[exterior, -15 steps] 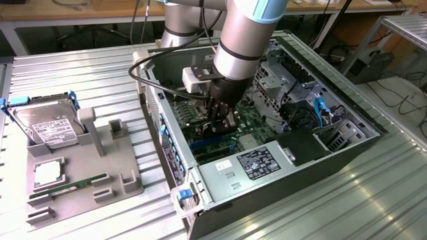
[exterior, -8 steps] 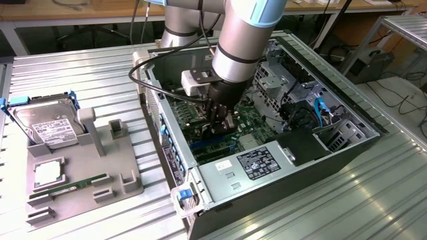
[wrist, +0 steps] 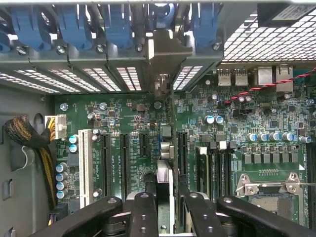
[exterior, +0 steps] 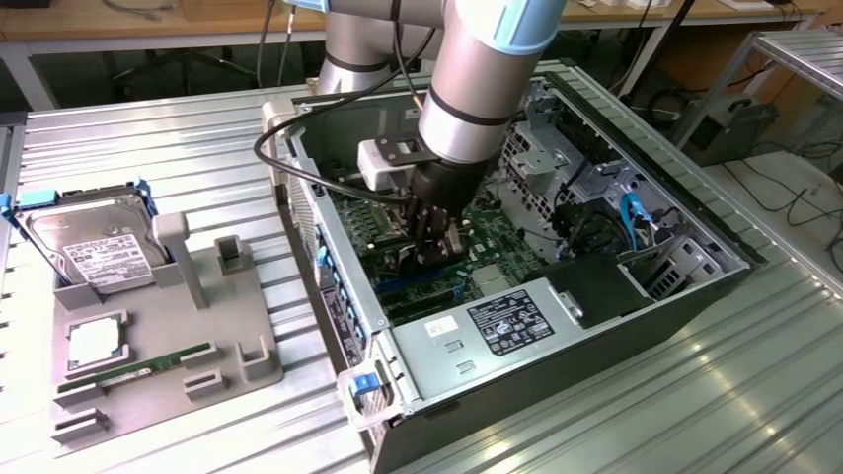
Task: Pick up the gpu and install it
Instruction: 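Press down on the gpu until it lock into place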
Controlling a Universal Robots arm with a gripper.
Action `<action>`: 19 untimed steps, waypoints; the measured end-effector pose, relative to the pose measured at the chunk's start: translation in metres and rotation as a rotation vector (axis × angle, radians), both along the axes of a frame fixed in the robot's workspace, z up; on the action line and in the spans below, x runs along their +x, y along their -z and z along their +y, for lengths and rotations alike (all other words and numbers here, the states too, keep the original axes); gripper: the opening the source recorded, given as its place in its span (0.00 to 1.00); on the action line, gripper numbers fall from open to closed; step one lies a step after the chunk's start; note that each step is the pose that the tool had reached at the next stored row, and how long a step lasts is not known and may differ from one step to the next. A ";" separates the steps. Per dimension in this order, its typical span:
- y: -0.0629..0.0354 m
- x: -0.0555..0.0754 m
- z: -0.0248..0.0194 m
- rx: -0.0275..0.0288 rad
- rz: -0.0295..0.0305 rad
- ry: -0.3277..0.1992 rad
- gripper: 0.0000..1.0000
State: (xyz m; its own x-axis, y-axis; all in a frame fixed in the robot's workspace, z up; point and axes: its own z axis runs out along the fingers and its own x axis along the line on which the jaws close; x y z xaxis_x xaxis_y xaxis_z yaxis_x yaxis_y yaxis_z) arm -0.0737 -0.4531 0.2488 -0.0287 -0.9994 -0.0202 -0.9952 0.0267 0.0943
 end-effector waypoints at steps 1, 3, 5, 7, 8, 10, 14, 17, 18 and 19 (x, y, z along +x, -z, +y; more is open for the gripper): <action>0.0000 0.000 -0.0004 0.0000 0.0000 0.001 0.26; 0.0000 0.000 -0.0008 0.0001 0.0000 0.003 0.26; -0.0001 0.000 -0.0011 -0.0001 0.0000 0.004 0.26; 0.0000 0.000 -0.0012 -0.0001 0.0000 0.007 0.26; 0.0000 0.000 -0.0012 -0.0001 0.0000 0.007 0.26; 0.0000 0.000 -0.0012 -0.0001 0.0000 0.008 0.26; -0.0033 0.000 -0.0012 0.0008 -0.0005 0.009 0.26; -0.0046 0.000 -0.0012 0.0001 -0.0001 0.009 0.26; -0.0042 0.000 -0.0012 0.0000 -0.0001 0.009 0.26; -0.0036 0.000 -0.0012 -0.0002 0.0001 0.009 0.26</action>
